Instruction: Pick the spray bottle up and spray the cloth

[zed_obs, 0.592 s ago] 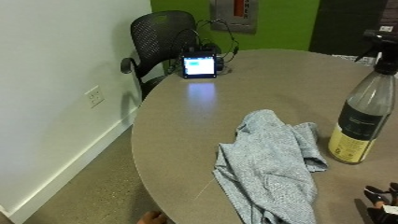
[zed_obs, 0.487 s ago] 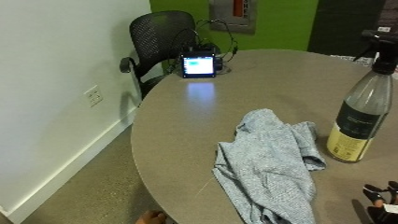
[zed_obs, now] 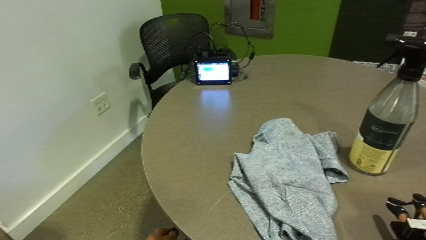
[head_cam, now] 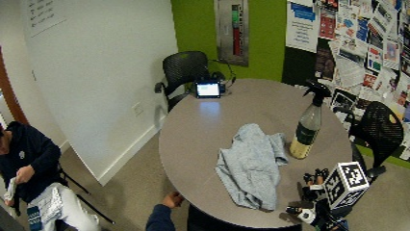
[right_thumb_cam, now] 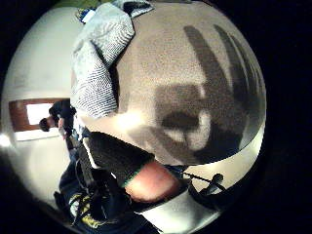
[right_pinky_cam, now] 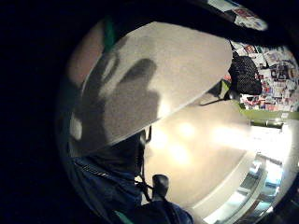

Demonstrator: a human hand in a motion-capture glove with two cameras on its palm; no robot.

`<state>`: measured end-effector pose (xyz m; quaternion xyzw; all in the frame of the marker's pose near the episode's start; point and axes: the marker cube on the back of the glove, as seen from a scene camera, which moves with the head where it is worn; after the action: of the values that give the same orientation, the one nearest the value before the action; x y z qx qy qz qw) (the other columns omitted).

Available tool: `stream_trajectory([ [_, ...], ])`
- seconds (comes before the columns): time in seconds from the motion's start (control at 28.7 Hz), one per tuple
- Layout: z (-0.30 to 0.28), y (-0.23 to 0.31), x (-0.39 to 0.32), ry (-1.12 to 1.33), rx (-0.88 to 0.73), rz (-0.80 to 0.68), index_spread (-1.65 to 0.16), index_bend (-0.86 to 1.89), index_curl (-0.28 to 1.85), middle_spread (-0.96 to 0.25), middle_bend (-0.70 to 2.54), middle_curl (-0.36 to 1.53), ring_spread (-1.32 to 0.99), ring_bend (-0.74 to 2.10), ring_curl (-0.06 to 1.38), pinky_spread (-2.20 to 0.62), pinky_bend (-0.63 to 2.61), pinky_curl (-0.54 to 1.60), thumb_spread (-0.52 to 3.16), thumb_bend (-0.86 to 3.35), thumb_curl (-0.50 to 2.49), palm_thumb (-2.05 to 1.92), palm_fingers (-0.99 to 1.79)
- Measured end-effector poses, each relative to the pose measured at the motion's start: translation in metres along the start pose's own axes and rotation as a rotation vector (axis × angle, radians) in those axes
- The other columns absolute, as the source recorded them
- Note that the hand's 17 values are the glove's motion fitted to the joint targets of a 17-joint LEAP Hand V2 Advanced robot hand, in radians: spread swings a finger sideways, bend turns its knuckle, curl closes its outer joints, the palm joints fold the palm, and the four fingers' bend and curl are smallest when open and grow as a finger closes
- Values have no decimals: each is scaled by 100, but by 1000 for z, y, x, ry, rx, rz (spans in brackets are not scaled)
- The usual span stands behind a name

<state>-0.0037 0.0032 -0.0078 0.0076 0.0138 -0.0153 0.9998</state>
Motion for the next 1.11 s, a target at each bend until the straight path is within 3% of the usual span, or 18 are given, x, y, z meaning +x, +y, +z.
stream_trajectory([
  [0.28, 1, -1, -1, 8, 4, -4, -42, 23, 25, 6, 20, 21, 12, 18, 9, 33, 32, 22, 85, -1, 20, 5, 19],
  [0.35, 0, -3, -3, -7, 26, -16, -40, 24, 25, 4, 21, 22, 10, 24, 11, 30, 37, 24, 94, 6, 23, 18, 43],
  [0.42, -4, -8, -7, -51, 84, -33, -34, 16, 22, 0, 29, 25, -1, 43, 16, 9, 45, 24, 103, 15, 27, 34, 102],
  [0.49, -15, -17, -12, -143, 172, -50, -32, 11, 20, -4, 32, 28, -7, 50, 19, -4, 52, 26, 107, 18, 28, 40, 125],
  [0.59, -37, -39, -18, -338, 280, -71, -29, 14, 25, -6, 39, 33, -11, 58, 28, -12, 59, 33, 110, 16, 29, 41, 134],
  [0.77, -59, -88, -15, -584, 368, -116, -27, 16, 30, -9, 50, 40, -15, 67, 36, -15, 73, 43, 108, 9, 29, 38, 135],
  [0.9, -60, -128, -17, -826, 341, -119, -27, 11, 30, -12, 53, 44, -17, 76, 42, -17, 83, 48, 108, 8, 30, 42, 127],
  [1.11, -61, -157, -23, -869, 248, -94, -30, 4, 25, -13, 47, 45, -18, 75, 45, -22, 78, 47, 104, 2, 31, 43, 85],
])
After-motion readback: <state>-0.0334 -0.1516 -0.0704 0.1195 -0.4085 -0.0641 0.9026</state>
